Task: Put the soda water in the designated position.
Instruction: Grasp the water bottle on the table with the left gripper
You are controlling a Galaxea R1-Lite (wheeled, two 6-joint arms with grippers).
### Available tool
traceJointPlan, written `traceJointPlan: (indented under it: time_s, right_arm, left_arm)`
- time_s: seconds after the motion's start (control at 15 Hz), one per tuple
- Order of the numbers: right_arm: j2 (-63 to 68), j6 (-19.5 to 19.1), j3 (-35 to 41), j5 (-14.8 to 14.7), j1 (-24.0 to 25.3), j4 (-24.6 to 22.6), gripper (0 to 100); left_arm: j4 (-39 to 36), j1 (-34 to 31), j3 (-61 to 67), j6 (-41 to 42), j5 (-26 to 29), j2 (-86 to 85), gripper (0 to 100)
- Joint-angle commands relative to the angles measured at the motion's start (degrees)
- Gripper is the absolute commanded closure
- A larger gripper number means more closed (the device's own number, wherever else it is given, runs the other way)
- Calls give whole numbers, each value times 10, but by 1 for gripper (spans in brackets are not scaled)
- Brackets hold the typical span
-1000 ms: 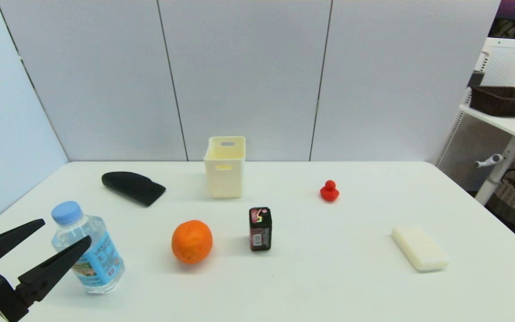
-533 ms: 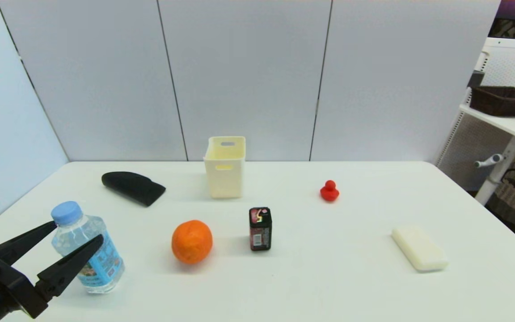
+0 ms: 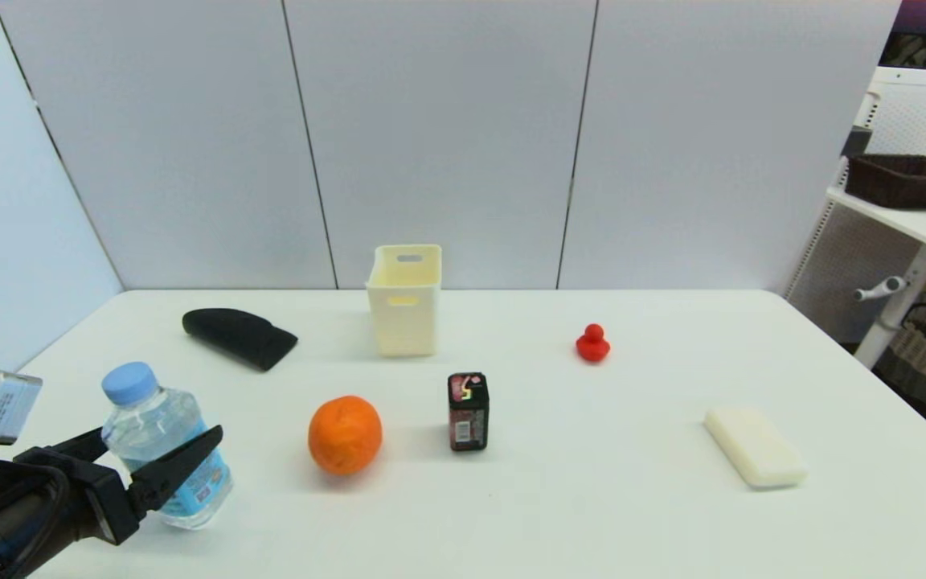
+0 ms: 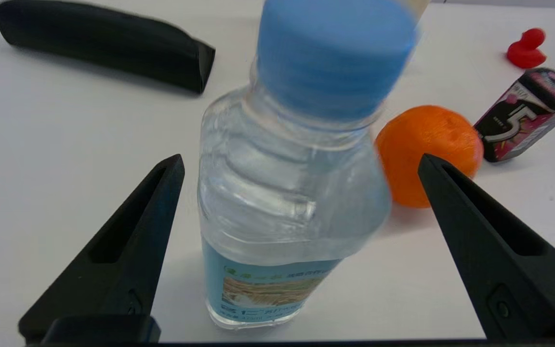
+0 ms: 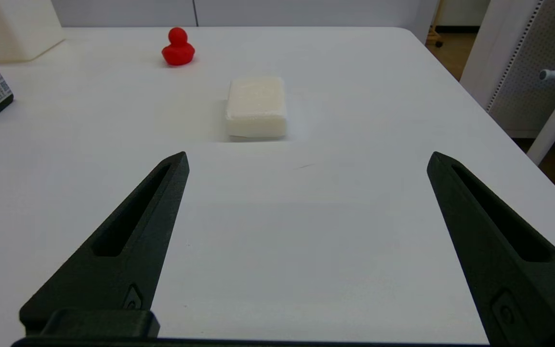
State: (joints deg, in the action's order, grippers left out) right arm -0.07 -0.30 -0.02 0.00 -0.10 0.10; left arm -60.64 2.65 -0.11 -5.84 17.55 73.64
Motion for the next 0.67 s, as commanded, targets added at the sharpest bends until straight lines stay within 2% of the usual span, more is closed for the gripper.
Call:
traceJointPlan:
  time_s: [0.07, 0.67]
  right_arm:
    - [1, 0, 0, 0, 0, 0, 0]
    - [1, 0, 0, 0, 0, 0, 0]
  left_arm:
    - [-5, 0, 0, -2, 0, 42, 0]
    - [-69, 0, -12, -23, -1, 102, 0]
